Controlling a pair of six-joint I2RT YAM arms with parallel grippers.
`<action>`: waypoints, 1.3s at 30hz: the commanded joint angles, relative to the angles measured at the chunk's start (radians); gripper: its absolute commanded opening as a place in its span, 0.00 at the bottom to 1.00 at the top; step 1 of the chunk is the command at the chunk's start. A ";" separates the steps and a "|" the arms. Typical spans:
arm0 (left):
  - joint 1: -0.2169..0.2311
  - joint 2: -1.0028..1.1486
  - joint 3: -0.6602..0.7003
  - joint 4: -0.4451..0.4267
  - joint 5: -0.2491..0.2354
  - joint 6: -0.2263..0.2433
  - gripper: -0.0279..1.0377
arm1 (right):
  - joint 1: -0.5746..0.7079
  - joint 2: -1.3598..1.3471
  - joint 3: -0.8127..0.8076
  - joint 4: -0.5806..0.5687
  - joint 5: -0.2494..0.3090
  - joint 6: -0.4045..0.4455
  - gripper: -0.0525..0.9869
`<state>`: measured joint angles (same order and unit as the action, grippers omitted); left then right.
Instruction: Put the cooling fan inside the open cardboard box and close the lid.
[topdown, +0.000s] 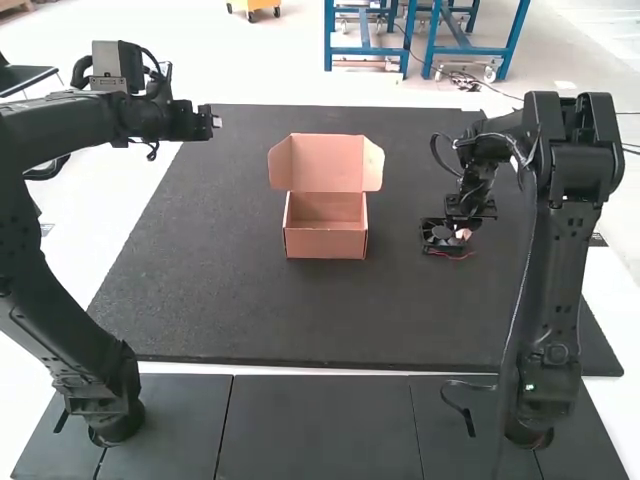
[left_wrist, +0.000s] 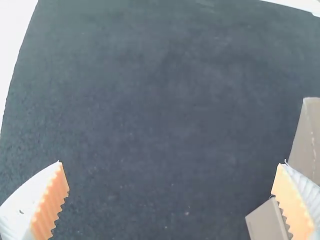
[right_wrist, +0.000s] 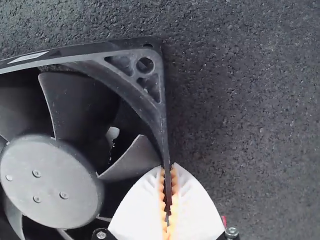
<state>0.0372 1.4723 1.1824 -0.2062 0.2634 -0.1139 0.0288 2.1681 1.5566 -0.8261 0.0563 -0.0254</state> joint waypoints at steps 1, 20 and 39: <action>0.006 -0.023 0.040 0.002 0.019 -0.007 0.93 | 0.003 0.029 0.025 0.001 -0.078 0.022 0.04; -0.034 -0.015 -0.072 0.033 0.011 0.010 0.93 | -0.017 -0.131 0.031 -0.008 -0.144 0.041 0.03; -0.037 0.036 -0.084 0.037 -0.049 0.028 0.93 | 0.000 -0.436 -0.052 -0.071 -0.271 0.053 0.03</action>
<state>0.0044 1.4967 1.0992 -0.1783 0.2424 -0.1017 0.0242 1.8145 1.4971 -0.8948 -0.1463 0.0135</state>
